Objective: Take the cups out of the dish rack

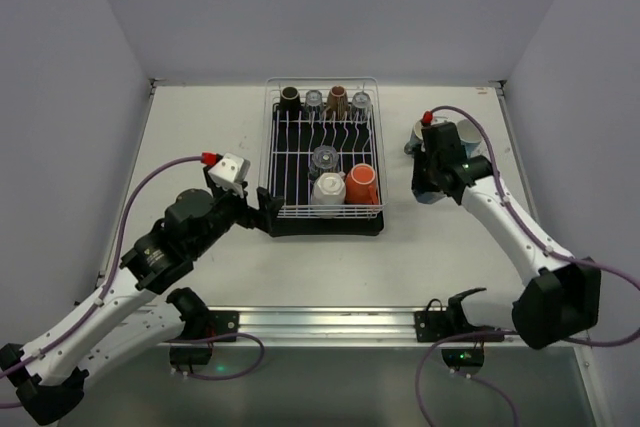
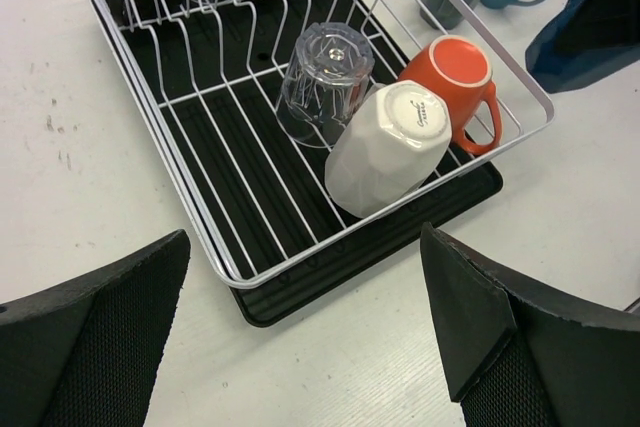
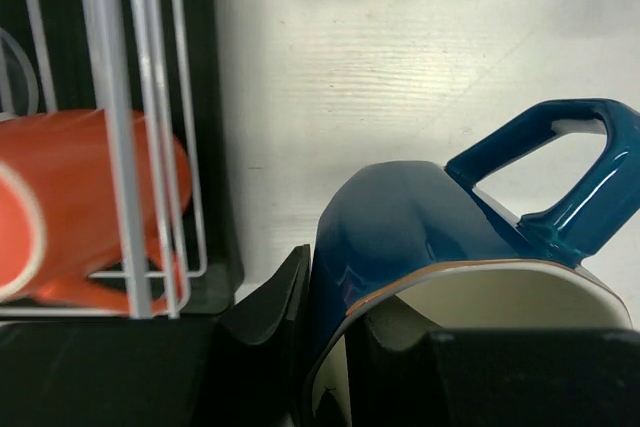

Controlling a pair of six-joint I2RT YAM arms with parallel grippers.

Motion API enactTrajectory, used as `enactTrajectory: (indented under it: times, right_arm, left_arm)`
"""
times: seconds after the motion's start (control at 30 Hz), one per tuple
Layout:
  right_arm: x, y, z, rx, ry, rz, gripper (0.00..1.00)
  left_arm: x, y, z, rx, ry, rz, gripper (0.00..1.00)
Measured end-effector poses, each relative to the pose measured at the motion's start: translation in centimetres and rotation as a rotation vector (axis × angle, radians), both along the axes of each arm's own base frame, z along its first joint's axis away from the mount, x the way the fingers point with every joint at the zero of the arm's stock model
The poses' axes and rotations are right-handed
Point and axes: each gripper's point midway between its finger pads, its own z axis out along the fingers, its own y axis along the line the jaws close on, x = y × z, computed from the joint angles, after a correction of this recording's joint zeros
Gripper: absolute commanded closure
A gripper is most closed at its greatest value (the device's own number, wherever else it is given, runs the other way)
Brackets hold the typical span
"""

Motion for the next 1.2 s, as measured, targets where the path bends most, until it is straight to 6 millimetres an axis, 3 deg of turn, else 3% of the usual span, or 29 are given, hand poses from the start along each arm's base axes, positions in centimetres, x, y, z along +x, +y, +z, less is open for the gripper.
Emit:
enactTrajectory:
  times: [0.23,0.53,0.7,0.93,1.1,1.2]
  right_arm:
    - [2.6,-1.0,-4.7,-0.051,0.125,-0.029,1.00]
    - [6.8,-0.4,-7.5,-0.041,0.143,-0.017,1.00]
    - [7.4,-0.5,-8.9,-0.042,0.170,-0.022,0.96]
    - [7.5,-0.8,-9.3,-0.049,0.174,-0.031,0.64]
    - [7.8,-0.7,-8.6,-0.040,0.147,-0.036,0.53]
    - [7.8,-0.7,-7.7,-0.026,0.122,-0.043,0.40]
  left_arm:
    - [-0.1,-0.1,0.0,0.013,-0.010,-0.019,0.00]
    - [-0.2,-1.0,-0.9,0.029,0.025,-0.064,0.00]
    - [-0.3,-2.1,-2.1,0.044,0.065,-0.113,0.00]
    - [-0.1,-4.4,-4.3,0.079,0.164,-0.190,0.00]
    - [0.9,-6.0,-2.9,0.053,0.186,-0.195,0.00]
    - [1.4,-7.1,-2.4,0.038,0.195,-0.195,0.00]
